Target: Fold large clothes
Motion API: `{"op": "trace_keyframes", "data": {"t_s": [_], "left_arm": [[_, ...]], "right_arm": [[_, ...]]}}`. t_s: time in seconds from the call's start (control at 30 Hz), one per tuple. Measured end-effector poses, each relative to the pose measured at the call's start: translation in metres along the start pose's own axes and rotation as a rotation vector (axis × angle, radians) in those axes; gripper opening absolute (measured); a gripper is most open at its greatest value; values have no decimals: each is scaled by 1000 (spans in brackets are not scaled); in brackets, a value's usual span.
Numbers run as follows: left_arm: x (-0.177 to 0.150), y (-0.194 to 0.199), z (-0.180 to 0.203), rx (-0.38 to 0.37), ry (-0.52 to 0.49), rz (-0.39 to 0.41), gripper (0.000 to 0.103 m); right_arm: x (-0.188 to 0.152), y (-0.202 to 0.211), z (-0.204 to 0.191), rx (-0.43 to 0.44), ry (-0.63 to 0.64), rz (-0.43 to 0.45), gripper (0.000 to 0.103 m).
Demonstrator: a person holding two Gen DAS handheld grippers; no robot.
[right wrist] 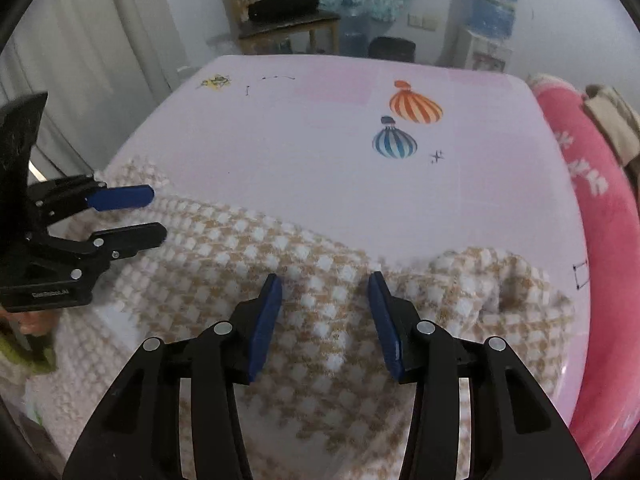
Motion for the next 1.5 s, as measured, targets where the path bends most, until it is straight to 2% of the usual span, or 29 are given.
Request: {"op": "trace_keyframes", "data": {"t_s": [0.1,0.2,0.27,0.3,0.33,0.4,0.47,0.53,0.63,0.8,0.87,0.93,1.03,1.2,1.4,1.5], "left_arm": [[-3,21,7,-23,-9,26,49],[-15,32,20,-51,-64,34,49],[-30,17,25,-15,-94,-26,49],[-36,8,25,20,-110,-47,50],[-39,9,28,41,-130,-14,50],[-40,14,31,77,-127,-20,50],[-40,31,34,80,-104,1,50],[-45,51,36,86,-95,32,50],[-62,79,38,115,-78,54,59],[-97,111,41,135,-21,46,72],[-116,123,42,143,6,42,79],[-134,128,44,161,22,31,80],[-161,126,45,216,40,-7,80],[-200,114,47,265,64,-63,80],[-214,97,39,283,111,-102,80],[-215,96,39,287,115,-97,82]], "right_arm": [[-2,22,-3,30,-52,9,44],[-12,30,-17,42,-15,23,51],[-20,17,-23,18,15,-15,52],[-22,14,-27,-12,45,-6,53],[-19,15,-31,-41,66,-12,52],[-16,21,-36,-83,63,-34,53],[-16,37,-43,-98,52,-16,54],[-19,59,-52,-106,39,36,64],[-36,85,-64,-86,-5,84,72],[-79,118,-83,-65,-68,128,83],[-95,126,-97,-56,-90,135,84],[-111,130,-103,-47,-115,128,85],[-135,131,-107,-38,-165,102,85],[-162,127,-109,-31,-230,57,85],[-170,117,-118,-47,-219,30,85],[-168,115,-123,-48,-203,31,85]]}}
Point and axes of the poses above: each gripper's, at about its wrist camera, not at the fingertips, and y roughly against the way its jaws point, z to its right, x to its top, the point moved 5 cm from there along -y, roughly the way its jaws point, and after that the axes turned 10 degrees about y, right-handed, at the moved point
